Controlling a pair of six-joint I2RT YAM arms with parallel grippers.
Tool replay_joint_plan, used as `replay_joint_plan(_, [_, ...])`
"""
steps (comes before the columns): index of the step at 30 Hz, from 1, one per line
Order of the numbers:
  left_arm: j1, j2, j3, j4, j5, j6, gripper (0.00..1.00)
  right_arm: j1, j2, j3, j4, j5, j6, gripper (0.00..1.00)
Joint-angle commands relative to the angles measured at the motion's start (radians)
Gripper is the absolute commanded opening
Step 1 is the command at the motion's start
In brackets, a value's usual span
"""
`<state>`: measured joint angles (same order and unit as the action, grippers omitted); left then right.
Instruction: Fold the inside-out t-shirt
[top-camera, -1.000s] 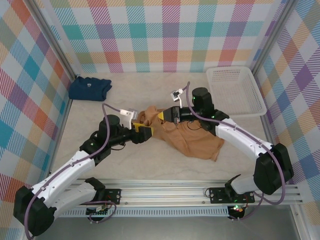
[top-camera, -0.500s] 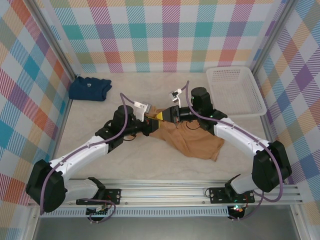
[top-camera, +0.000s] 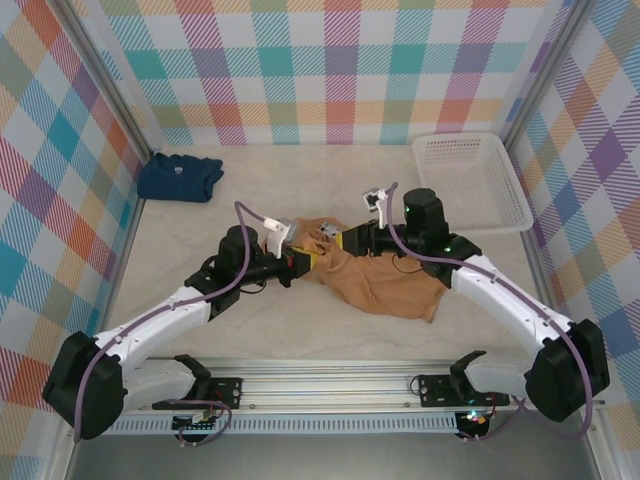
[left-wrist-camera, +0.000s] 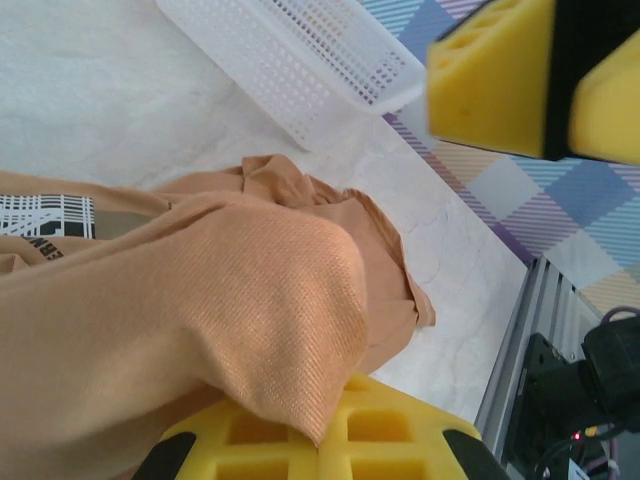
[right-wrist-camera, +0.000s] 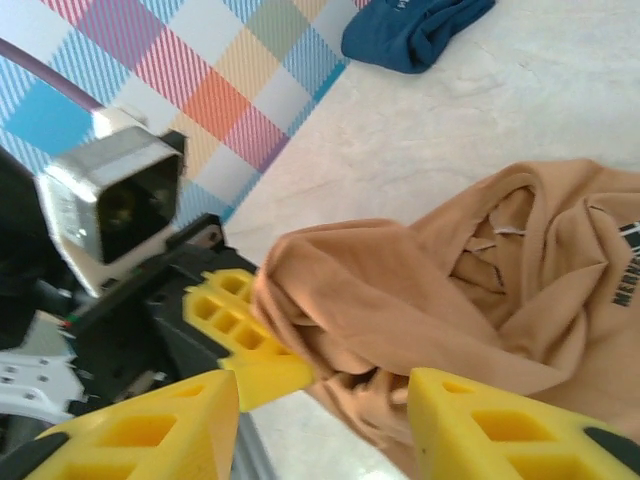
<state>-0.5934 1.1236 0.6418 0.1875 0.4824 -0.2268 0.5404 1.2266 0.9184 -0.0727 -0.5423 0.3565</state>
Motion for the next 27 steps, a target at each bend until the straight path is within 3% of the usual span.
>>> replay_joint_plan(1, [0.007, -0.04, -0.013, 0.056, 0.045, 0.06, 0.0, 0.026, 0.064, -0.01, -0.014, 0.024, -0.124, 0.51])
replay_joint_plan(6, [0.008, -0.045, -0.014, 0.029, 0.05, 0.072, 0.0, 0.076, 0.151, 0.042, -0.001, 0.006, -0.141, 0.53])
replay_joint_plan(8, [0.007, -0.045, -0.018, 0.028, 0.056, 0.072, 0.0, 0.08, 0.176, 0.059, 0.003, 0.02, -0.13, 0.49])
replay_joint_plan(12, [0.008, -0.043, -0.024, 0.012, 0.055, 0.077, 0.0, 0.081, 0.182, 0.065, 0.029, 0.021, -0.101, 0.32])
replay_joint_plan(15, [0.007, -0.048, -0.042, 0.011, 0.039, 0.072, 0.0, 0.076, 0.172, 0.062, 0.03, 0.036, -0.076, 0.09])
replay_joint_plan(17, [0.007, -0.055, -0.069, 0.018, 0.017, 0.058, 0.0, 0.058, 0.15, 0.05, 0.035, 0.05, -0.047, 0.0])
replay_joint_plan(20, [0.007, -0.073, -0.124, 0.028, -0.016, 0.031, 0.0, 0.006, 0.096, -0.008, 0.133, 0.01, 0.041, 0.0])
replay_joint_plan(27, [0.004, -0.066, -0.196, -0.054, -0.059, 0.006, 0.21, -0.017, 0.078, -0.083, 0.313, -0.133, 0.095, 0.0])
